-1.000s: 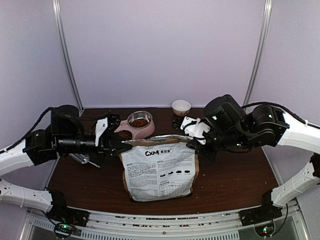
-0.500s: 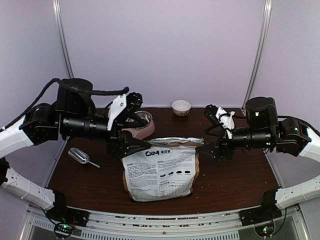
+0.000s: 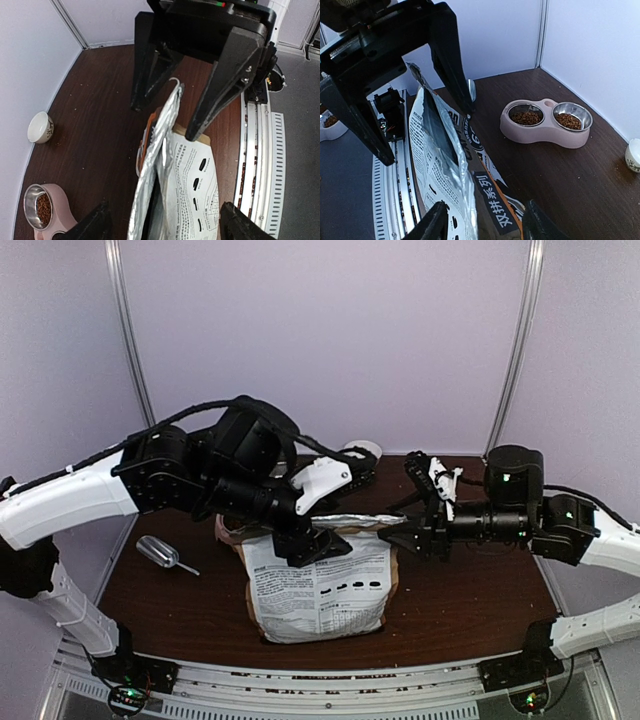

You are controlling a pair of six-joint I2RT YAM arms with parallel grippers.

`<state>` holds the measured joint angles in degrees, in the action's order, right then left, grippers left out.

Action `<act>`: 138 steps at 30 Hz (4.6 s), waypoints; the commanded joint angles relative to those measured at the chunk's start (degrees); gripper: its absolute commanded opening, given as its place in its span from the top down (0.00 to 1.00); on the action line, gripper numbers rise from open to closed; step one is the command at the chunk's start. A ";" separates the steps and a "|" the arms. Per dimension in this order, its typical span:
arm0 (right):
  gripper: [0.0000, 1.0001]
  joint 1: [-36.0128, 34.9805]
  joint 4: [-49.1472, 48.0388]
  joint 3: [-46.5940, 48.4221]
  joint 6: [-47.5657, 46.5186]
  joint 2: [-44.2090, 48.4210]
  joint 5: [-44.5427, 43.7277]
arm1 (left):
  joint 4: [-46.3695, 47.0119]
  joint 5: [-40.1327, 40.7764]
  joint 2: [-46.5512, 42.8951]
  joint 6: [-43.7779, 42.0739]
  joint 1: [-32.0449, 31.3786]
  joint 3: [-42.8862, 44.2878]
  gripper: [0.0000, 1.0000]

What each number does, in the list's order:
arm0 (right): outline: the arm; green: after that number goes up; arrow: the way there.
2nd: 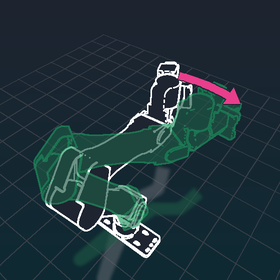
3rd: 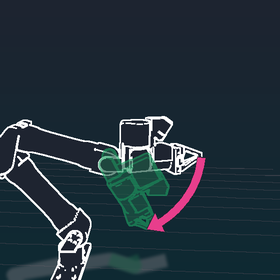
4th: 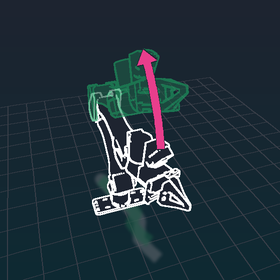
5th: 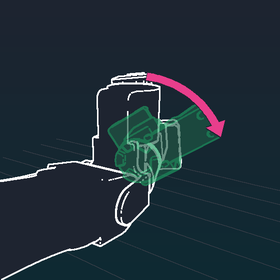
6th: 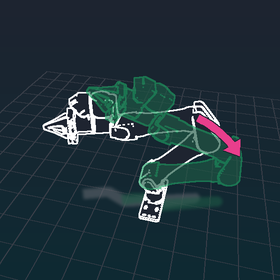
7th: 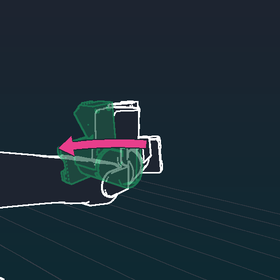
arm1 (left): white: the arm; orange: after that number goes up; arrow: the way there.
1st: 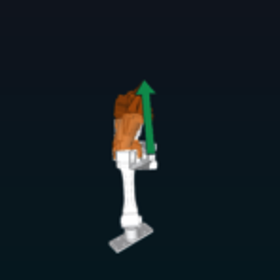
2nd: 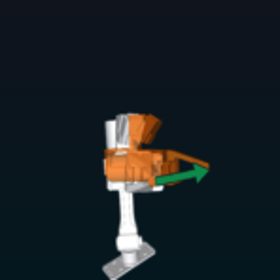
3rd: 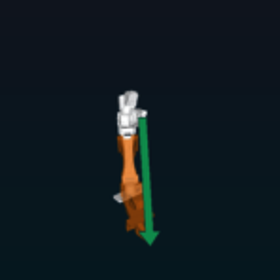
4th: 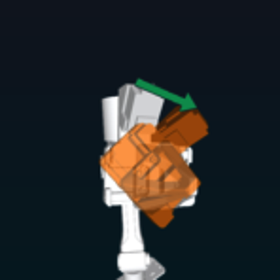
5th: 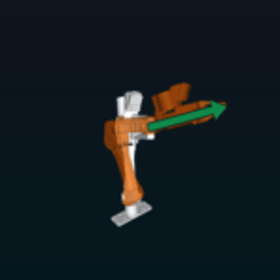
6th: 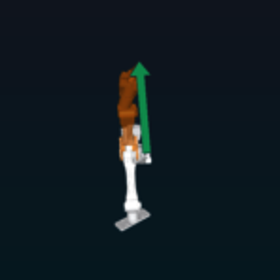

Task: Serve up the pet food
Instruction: Press the seal on the pet food bag.

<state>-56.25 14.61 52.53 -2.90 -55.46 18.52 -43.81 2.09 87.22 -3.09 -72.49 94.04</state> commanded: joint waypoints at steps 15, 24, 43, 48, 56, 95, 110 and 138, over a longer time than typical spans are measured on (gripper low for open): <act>0.90 0.69 -5.16 -0.74 -0.11 -2.58 4.01 | -3.22 2.44 8.32 -2.15 -0.15 9.53 0.24; 1.00 0.73 -5.51 -1.12 0.07 -1.84 3.76 | -3.35 8.11 11.39 -2.14 0.05 10.37 0.43; 1.00 0.72 -5.11 -1.84 -0.50 -0.83 1.37 | 1.09 8.28 9.45 -1.60 1.03 9.83 1.00; 1.00 0.73 -3.85 -2.10 -1.82 0.37 -1.81 | 1.26 14.94 7.29 -2.62 1.33 7.43 1.00; 1.00 0.62 1.73 -1.90 -4.90 1.31 -8.79 | 1.22 16.00 2.30 -4.36 3.93 1.64 1.00; 1.00 0.51 6.63 -2.52 -6.96 2.75 -13.03 | -3.39 27.97 -11.77 -8.52 16.46 -17.84 1.00; 1.00 0.49 7.42 -2.00 -6.70 2.39 -13.04 | -1.56 24.33 -18.29 -6.77 21.37 -23.02 1.00; 1.00 0.53 7.30 -1.43 -5.57 3.08 -11.60 | 0.44 21.08 -23.57 -5.27 22.21 -26.88 0.95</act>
<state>-56.86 14.79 51.05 -9.06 -54.78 10.81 -37.32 9.41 65.91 -9.91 -54.37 68.20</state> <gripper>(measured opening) 0.005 0.050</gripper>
